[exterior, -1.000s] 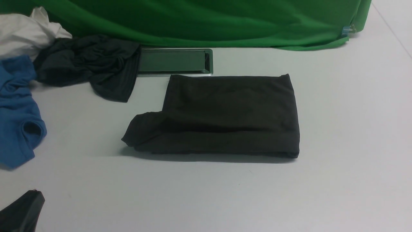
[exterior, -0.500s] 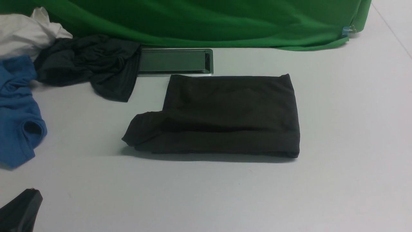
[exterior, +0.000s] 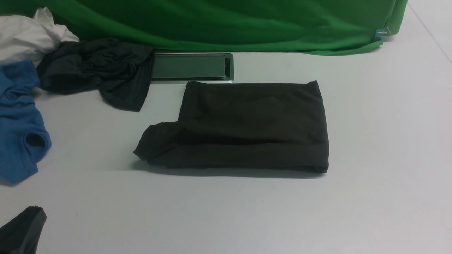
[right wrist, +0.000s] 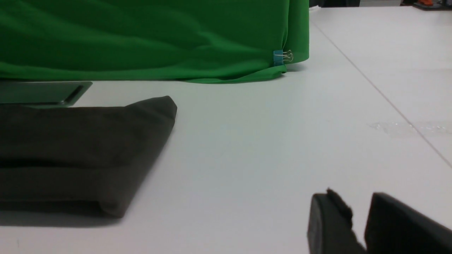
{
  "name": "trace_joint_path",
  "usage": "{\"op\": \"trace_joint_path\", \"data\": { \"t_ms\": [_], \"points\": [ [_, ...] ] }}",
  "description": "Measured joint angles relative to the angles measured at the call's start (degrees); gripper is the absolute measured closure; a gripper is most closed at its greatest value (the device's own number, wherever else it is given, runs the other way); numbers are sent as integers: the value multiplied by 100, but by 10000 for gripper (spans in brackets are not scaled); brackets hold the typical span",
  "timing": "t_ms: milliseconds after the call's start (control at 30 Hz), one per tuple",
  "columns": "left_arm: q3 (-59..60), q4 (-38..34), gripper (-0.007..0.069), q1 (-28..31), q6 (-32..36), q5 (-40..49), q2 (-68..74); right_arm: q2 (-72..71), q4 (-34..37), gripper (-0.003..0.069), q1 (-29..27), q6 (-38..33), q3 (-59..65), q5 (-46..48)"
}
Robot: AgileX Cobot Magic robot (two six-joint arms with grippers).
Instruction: Fold a long-sleeved shirt on a white desktop.
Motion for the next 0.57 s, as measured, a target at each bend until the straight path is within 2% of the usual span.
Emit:
{"op": "trace_joint_path", "data": {
  "t_ms": [567],
  "points": [
    [0,0,606,0,0,0,0,0,0,466,0,0,0,0]
  ]
}}
